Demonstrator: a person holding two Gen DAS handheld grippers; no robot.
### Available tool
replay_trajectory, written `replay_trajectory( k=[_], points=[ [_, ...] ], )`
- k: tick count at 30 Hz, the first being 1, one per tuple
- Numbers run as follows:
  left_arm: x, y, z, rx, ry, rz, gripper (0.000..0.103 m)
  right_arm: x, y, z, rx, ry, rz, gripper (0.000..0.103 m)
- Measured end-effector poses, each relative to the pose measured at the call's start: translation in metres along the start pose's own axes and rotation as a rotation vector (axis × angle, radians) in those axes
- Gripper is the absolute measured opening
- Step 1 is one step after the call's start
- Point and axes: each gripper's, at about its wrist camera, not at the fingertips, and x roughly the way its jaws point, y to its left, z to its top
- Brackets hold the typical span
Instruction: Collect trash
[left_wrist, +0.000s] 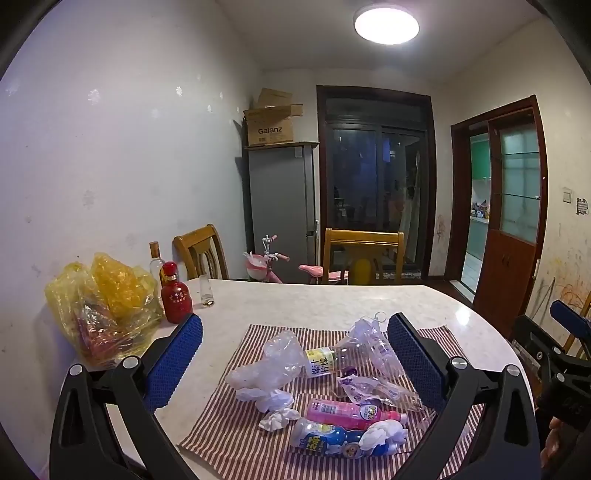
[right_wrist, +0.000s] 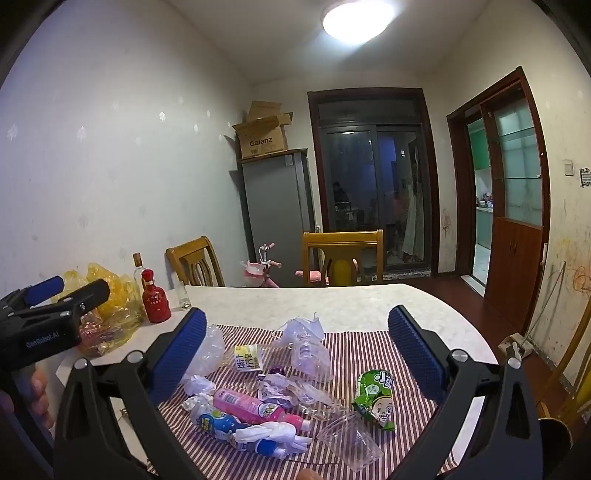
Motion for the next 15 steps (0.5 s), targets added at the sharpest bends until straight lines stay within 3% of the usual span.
replay_trajectory(
  k=[15],
  points=[
    [-0.0014,0.0031,0.0007,0.003,0.002,-0.005,0.097,0.0018,0.0018,0.0009,-0.005,0.004,0.002,0.099]
  ],
)
